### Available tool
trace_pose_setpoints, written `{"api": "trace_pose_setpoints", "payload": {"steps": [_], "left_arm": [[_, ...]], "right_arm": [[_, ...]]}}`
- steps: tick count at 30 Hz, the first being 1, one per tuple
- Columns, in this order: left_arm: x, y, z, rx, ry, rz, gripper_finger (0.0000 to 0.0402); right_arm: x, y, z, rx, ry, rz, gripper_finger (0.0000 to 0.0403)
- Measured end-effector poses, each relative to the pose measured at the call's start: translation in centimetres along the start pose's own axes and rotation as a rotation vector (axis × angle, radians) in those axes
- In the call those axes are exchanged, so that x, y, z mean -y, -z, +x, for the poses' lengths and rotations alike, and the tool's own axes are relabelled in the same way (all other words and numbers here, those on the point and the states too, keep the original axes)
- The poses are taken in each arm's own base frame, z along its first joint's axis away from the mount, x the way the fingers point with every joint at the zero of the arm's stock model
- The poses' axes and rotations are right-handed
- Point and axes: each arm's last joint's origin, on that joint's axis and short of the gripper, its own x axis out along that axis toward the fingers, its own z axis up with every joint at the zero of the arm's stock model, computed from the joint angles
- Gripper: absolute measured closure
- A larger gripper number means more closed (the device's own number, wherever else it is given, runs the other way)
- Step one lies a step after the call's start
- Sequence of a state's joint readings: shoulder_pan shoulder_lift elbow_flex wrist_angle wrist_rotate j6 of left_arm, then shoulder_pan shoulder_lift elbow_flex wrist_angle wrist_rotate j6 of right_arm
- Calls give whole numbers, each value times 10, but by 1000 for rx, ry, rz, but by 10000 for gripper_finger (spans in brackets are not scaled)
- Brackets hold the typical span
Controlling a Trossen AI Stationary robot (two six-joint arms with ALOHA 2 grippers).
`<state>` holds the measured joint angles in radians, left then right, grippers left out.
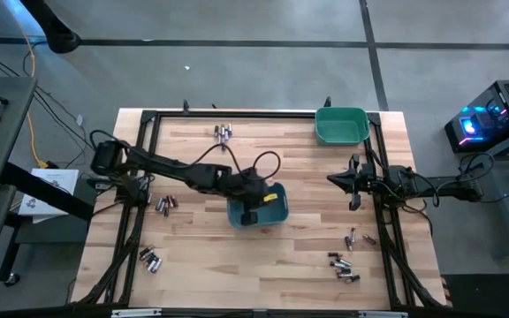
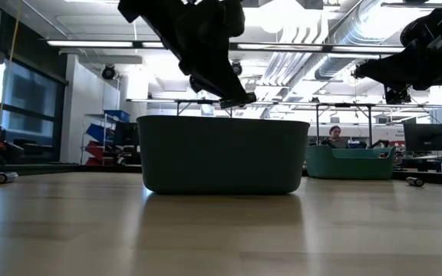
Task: Sort batteries
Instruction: Put the silver battery into the blue bin
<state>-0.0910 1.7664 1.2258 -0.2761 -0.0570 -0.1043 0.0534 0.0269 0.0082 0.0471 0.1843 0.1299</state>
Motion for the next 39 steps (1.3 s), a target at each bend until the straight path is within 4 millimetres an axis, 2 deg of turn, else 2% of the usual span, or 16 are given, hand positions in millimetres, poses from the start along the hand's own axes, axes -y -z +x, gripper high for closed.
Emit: {"api": "trace_pose_setpoints", "payload": {"steps": [12,18,23,32,39], "left_arm": [[-4,-14,-8,-54,-13,-14,368],[-7,-10,-5,-97,9,-37,369],[-10,-6,5,-124,3,-45,368],[-15,10,43,-199,48,-61,368],[-16,15,51,-220,46,-45,368]], "right_arm": [[0,0,0,0,0,0,403],[0,0,0,0,0,0,403],[0,0,0,0,0,0,403],[0,0,0,0,0,0,403],[0,0,0,0,0,0,403]]}}
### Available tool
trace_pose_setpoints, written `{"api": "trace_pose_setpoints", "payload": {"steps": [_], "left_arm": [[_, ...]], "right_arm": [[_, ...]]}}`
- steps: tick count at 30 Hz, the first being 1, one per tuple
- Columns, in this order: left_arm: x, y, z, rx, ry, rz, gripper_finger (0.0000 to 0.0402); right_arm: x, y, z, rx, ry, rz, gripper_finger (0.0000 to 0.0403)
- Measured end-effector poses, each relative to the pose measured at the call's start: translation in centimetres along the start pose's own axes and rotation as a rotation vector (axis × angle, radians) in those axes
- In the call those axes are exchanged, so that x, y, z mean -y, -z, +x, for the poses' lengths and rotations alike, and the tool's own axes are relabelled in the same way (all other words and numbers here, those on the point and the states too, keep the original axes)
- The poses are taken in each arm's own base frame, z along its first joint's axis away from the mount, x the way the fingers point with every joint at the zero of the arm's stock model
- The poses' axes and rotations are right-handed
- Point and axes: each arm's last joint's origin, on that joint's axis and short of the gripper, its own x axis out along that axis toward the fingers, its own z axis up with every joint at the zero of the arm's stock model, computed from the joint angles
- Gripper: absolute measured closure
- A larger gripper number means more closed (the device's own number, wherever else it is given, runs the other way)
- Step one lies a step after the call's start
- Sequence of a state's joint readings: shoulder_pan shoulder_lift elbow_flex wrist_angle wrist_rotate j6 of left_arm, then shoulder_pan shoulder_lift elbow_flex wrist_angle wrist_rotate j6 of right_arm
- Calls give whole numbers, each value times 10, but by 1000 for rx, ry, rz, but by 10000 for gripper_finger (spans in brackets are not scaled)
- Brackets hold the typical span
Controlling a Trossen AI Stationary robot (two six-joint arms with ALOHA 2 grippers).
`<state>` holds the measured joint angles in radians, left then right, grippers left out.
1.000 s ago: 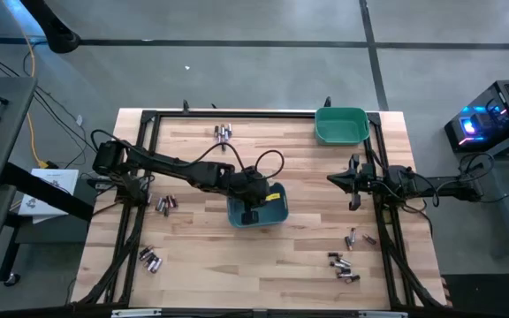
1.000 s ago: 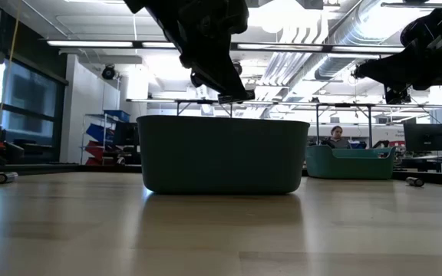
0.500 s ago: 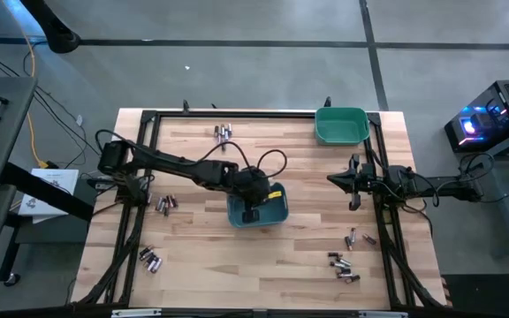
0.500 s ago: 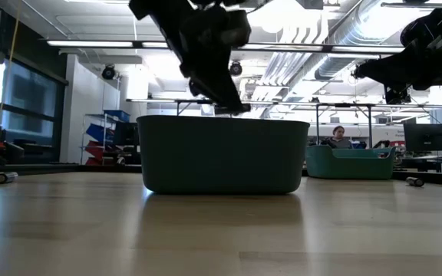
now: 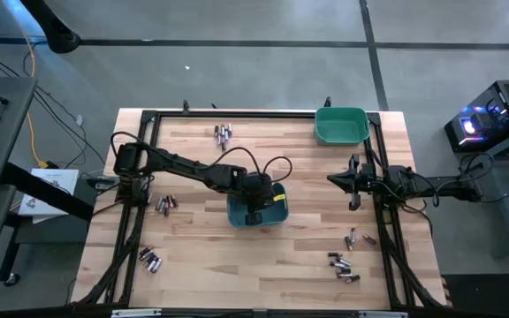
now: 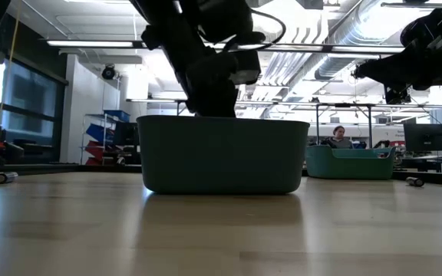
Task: Sort batteries
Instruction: Put the silver battery into the blue bin
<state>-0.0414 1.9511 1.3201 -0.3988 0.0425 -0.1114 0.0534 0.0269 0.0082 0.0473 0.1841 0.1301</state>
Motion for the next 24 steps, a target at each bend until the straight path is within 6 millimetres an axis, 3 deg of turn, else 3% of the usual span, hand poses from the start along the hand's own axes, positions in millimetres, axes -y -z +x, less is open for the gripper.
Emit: {"api": "trace_pose_setpoints", "payload": {"steps": [24], "left_arm": [[-4,11,40,-48,-42,107,369]], "right_arm": [[0,0,0,-1,0,0,403]]}}
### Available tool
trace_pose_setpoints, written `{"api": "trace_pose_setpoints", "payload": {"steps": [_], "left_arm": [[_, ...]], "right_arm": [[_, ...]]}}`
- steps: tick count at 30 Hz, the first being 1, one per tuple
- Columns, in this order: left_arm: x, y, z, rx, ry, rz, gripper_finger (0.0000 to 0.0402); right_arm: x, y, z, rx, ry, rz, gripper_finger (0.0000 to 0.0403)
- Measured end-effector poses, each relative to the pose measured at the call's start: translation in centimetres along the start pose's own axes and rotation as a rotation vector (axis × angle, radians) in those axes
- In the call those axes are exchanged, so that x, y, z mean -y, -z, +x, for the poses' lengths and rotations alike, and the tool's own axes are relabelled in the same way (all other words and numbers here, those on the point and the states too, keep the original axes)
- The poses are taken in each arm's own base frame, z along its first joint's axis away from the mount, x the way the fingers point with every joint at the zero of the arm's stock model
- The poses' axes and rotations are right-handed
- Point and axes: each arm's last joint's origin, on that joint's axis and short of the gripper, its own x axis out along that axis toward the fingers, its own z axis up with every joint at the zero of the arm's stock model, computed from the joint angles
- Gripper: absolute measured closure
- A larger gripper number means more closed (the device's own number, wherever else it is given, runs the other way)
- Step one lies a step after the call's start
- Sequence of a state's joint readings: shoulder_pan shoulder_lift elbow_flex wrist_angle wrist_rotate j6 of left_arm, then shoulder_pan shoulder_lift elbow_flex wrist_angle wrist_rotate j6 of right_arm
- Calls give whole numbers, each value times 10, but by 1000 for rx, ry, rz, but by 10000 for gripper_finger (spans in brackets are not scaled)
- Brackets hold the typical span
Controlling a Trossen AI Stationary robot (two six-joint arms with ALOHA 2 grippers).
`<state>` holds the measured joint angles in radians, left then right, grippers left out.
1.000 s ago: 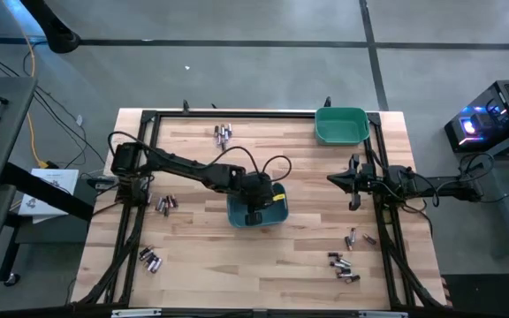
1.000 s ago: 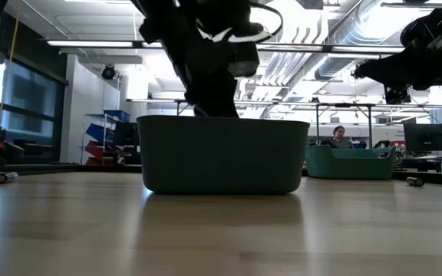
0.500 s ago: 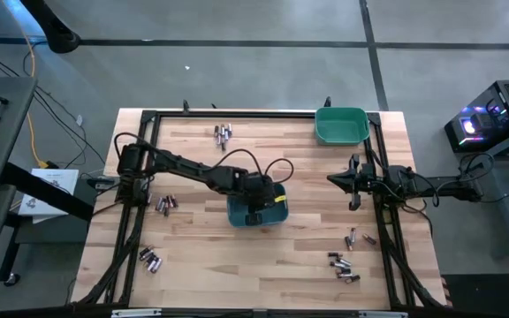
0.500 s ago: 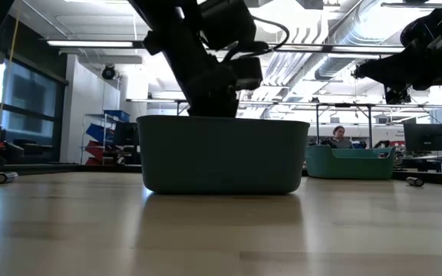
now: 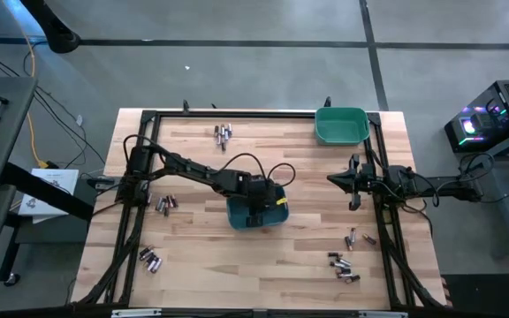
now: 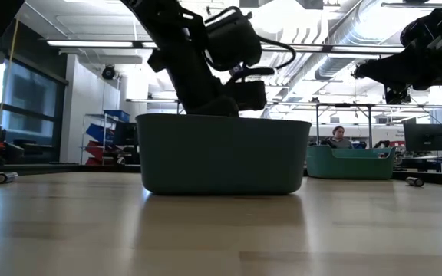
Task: Sort batteries
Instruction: Put the silver battery into the blue bin
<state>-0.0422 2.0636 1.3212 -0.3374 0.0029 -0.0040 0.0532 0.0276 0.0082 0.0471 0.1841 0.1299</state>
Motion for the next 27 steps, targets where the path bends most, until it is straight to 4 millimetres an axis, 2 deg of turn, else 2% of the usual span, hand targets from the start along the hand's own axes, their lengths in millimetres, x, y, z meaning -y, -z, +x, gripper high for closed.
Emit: {"api": "trace_pose_setpoints", "payload": {"steps": [11,15,23,27], "left_arm": [[0,0,0,-3,-7,-8,367],[1,0,0,-3,-7,-14,345],[5,1,0,-5,-5,1,331],[5,1,0,-6,2,10,294]], "right_arm": [[0,0,0,-5,1,-1,403],[0,0,0,-5,0,-1,403],[0,0,0,-5,0,-1,403],[0,0,0,-5,1,-1,403]]}}
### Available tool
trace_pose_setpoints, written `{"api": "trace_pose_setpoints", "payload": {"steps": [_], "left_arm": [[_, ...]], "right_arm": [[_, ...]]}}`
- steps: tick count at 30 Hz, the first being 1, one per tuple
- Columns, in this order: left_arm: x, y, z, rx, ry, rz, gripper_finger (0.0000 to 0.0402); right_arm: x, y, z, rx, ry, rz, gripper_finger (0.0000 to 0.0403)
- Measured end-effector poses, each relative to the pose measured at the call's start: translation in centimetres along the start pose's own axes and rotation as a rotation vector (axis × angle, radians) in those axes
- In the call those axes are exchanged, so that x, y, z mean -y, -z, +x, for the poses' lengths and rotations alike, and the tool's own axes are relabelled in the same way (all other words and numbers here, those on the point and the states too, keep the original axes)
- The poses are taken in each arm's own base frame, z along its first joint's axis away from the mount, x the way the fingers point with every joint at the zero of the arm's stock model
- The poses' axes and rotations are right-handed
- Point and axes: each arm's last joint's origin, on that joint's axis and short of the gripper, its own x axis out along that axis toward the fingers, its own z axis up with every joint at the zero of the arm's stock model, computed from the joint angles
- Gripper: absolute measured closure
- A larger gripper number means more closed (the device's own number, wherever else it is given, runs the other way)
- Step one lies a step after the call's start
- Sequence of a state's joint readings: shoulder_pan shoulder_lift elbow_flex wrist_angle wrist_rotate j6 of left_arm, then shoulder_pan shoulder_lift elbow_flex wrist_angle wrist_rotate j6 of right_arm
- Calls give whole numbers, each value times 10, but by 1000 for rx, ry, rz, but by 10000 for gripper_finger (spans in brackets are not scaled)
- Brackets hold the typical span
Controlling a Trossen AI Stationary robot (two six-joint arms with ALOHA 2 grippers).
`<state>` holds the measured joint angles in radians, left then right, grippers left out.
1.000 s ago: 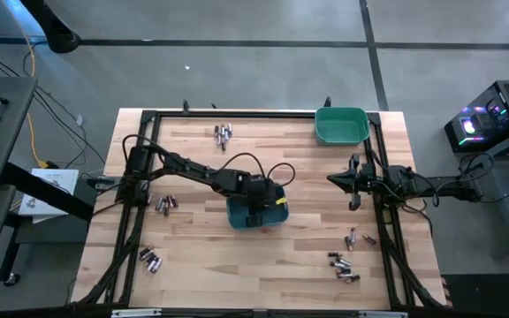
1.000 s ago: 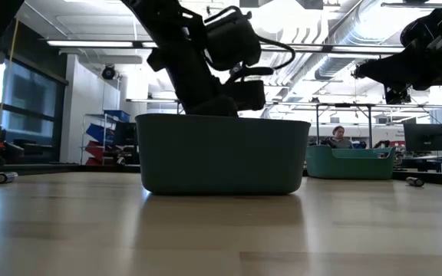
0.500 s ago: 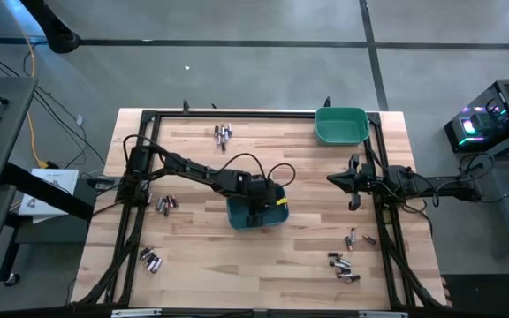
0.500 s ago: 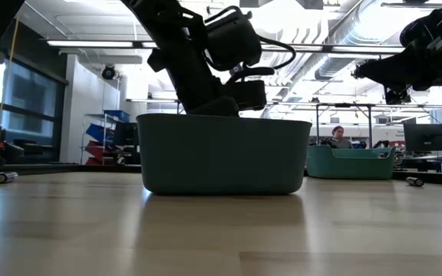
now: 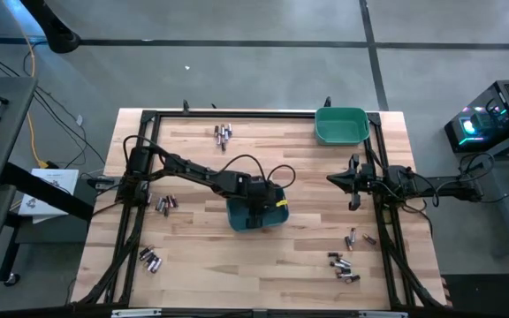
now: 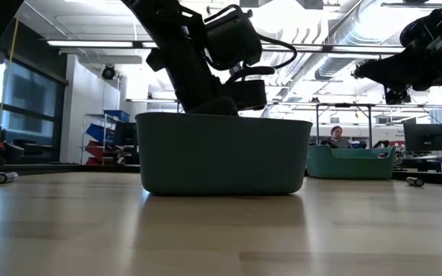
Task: Sort batteries
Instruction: Put the silver battery into the blue bin
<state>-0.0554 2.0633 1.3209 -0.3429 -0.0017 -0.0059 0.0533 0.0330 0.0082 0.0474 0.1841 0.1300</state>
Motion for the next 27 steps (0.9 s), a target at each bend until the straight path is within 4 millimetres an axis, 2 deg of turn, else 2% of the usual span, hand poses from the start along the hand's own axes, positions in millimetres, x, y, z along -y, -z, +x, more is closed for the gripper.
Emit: {"api": "trace_pose_setpoints", "payload": {"steps": [5,10,16,20,24,27], "left_arm": [[-2,-1,-6,-2,22,-5,230],[-3,-11,-32,46,21,6,190],[-6,-26,-88,192,0,2,185],[-15,-29,-130,276,-90,-28,188],[-35,-19,-161,248,-239,-91,188],[-61,-3,-169,207,-304,-193,188]], "right_arm": [[0,0,0,-1,0,0,403],[0,0,0,-1,0,0,403],[0,0,0,-1,0,0,403],[0,0,0,-1,0,0,403],[0,0,0,0,0,0,403],[0,0,0,-1,0,0,403]]}}
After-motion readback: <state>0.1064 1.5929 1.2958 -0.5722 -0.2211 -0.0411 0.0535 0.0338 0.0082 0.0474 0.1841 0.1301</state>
